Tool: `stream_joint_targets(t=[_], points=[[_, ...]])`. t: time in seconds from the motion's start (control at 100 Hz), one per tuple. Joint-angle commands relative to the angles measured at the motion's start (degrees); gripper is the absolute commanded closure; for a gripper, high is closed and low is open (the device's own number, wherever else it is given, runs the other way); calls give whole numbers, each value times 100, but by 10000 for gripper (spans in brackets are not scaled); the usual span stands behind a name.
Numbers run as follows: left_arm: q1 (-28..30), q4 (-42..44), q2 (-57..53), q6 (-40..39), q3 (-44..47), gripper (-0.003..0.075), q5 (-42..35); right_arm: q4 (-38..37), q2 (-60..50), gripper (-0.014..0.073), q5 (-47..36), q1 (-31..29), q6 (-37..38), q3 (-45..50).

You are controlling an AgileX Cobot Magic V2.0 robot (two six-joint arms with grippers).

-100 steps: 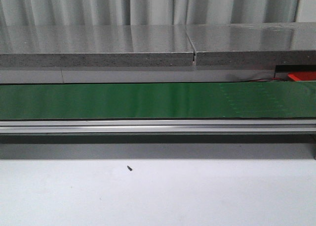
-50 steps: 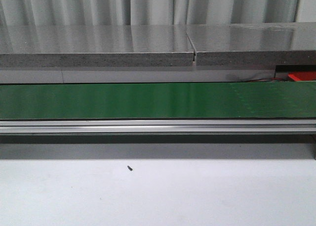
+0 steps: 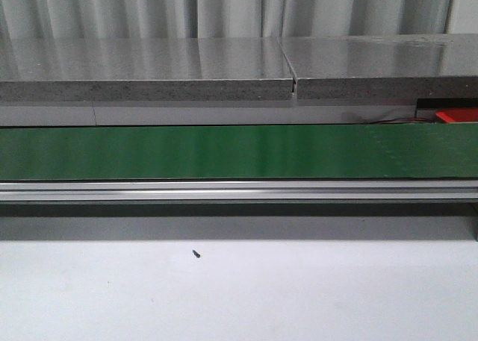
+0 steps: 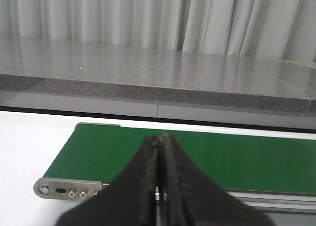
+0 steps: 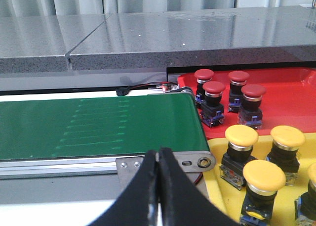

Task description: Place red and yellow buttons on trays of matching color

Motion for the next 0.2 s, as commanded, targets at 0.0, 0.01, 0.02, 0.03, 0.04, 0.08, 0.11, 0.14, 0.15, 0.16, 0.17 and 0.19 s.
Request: stream_joint_targets(t=[0.0, 0.01, 0.02, 0.03, 0.04, 0.08, 0.11, 0.14, 0.15, 0.16, 0.17, 0.19], points=[[14, -11, -195, 17, 244, 739, -413, 10, -127, 662, -440, -9, -52, -76], [14, -11, -195, 17, 244, 739, -413, 10, -127, 662, -440, -9, -52, -76], [14, -11, -195, 17, 244, 739, -413, 10, -127, 662, -440, -9, -52, -76], [14, -11, -195, 17, 244, 738, -413, 10, -127, 662, -440, -9, -52, -76], [14, -11, -195, 17, 244, 739, -413, 10, -127, 662, -440, -9, -52, -76], [14, -11, -195, 17, 244, 739, -413, 10, -127, 662, -440, -9, -52, -76], [14, -11, -195, 17, 244, 739, -413, 10, -127, 662, -440, -9, -52, -76], [14, -11, -195, 17, 244, 739, -413, 10, -127, 662, -440, -9, -52, -76], [14, -11, -195, 17, 244, 739, -413, 10, -127, 662, -440, -9, -52, -76], [14, -11, -195, 17, 244, 739, -413, 10, -127, 662, -440, -9, -52, -76], [14, -11, -195, 17, 244, 739, -413, 10, -127, 662, -440, -9, -52, -76], [14, -11, -195, 17, 244, 739, -413, 10, -127, 662, -440, -9, -52, -76]])
